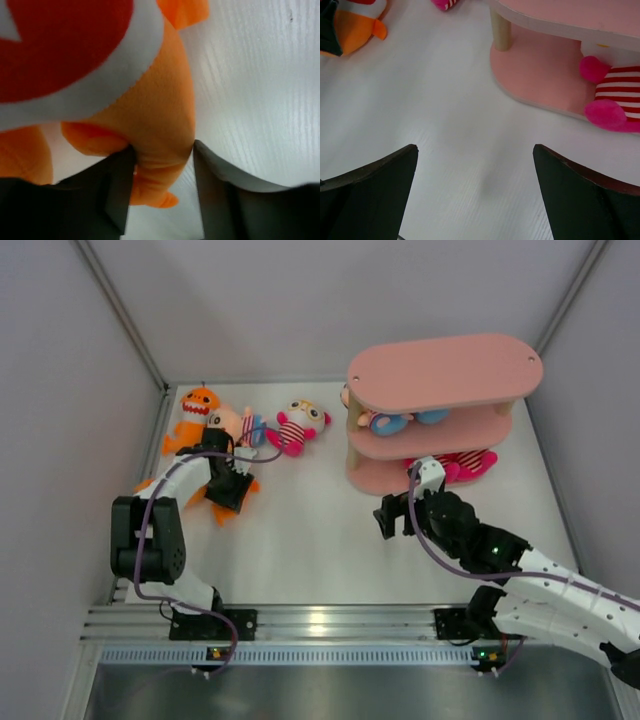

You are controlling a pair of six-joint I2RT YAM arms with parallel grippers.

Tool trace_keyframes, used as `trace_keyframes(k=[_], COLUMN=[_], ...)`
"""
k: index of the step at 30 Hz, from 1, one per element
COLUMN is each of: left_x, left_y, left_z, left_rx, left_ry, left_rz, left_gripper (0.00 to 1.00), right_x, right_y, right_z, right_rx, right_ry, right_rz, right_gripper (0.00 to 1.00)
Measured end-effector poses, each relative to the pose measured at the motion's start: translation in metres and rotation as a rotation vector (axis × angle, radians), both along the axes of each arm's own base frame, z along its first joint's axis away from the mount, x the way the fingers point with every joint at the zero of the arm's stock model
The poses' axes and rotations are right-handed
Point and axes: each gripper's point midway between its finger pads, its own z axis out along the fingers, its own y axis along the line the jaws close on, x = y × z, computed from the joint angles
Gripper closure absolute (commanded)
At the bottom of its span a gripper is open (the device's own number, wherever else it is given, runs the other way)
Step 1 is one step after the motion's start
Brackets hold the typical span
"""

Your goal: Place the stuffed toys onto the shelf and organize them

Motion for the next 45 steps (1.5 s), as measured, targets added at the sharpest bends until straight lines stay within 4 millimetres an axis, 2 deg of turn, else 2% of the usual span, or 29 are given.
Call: trace_keyframes(k=[3, 8, 11, 14, 17, 19, 21, 24, 26, 27, 29, 31, 33, 36, 38, 45], left_x=[0.001, 0.000, 0.000, 0.003, 0.003, -0.002, -0.009, -0.018, -0.027, -0.031, -0.037, -0.042, -0.047, -0.053, -0.055, -0.064], left_y=[-0.013, -0.037, -0.046, -0.049, -0.055, -0.064, -0.072, -0.083, -0.090, -0.093, -0.097, -0.100, -0.104, -0.108, -0.111, -0.115], left_z=[-0.011, -0.010, 0.004, 0.042, 0.104, 0.156, 0.202, 0.239, 0.243, 0.241, 0.237, 0.235, 0.236, 0.240, 0.245, 0.251], left_rx=[-0.067, -0.202, -0.284, -0.348, -0.417, -0.479, -0.541, -0.624, -0.673, -0.692, -0.720, -0.741, -0.766, -0.797, -0.812, -0.836], left_ry=[0.028, 0.038, 0.015, -0.090, -0.267, -0.398, -0.489, -0.546, -0.518, -0.492, -0.437, -0.404, -0.380, -0.358, -0.360, -0.361], left_rz=[-0.011, -0.029, -0.001, 0.036, 0.048, 0.028, 0.013, 0.004, 0.008, 0.015, 0.031, 0.042, 0.045, 0.036, 0.023, -0.003], left_gripper=[1.00, 1.00, 1.00, 1.00, 1.00, 1.00, 1.00, 1.00, 1.00, 1.00, 1.00, 1.00, 1.00, 1.00, 1.00, 1.00], right_x=[-0.001, 0.002, 0.004, 0.006, 0.008, 0.009, 0.008, 0.001, -0.001, -0.002, -0.004, -0.006, -0.003, 0.003, 0.007, 0.018], right_y=[0.007, 0.016, 0.027, 0.050, 0.086, 0.118, 0.151, 0.195, 0.215, 0.224, 0.240, 0.254, 0.264, 0.272, 0.269, 0.255], right_z=[-0.006, -0.008, -0.013, -0.022, -0.020, -0.003, 0.024, 0.073, 0.101, 0.115, 0.135, 0.144, 0.144, 0.129, 0.119, 0.113], right_rx=[-0.009, -0.002, 0.003, 0.010, 0.046, 0.107, 0.178, 0.305, 0.382, 0.422, 0.491, 0.536, 0.557, 0.564, 0.566, 0.637], right_ry=[0.019, 0.025, 0.039, 0.074, 0.099, 0.078, 0.034, -0.034, -0.063, -0.075, -0.079, -0.065, -0.036, 0.028, 0.061, 0.132], right_rz=[0.024, 0.044, 0.064, 0.103, 0.162, 0.224, 0.299, 0.410, 0.466, 0.494, 0.541, 0.578, 0.595, 0.587, 0.565, 0.515], right_gripper=[0.01, 0.01, 0.01, 0.01, 0.06, 0.10, 0.12, 0.17, 0.20, 0.26, 0.31, 0.32, 0.33, 0.35, 0.36, 0.44])
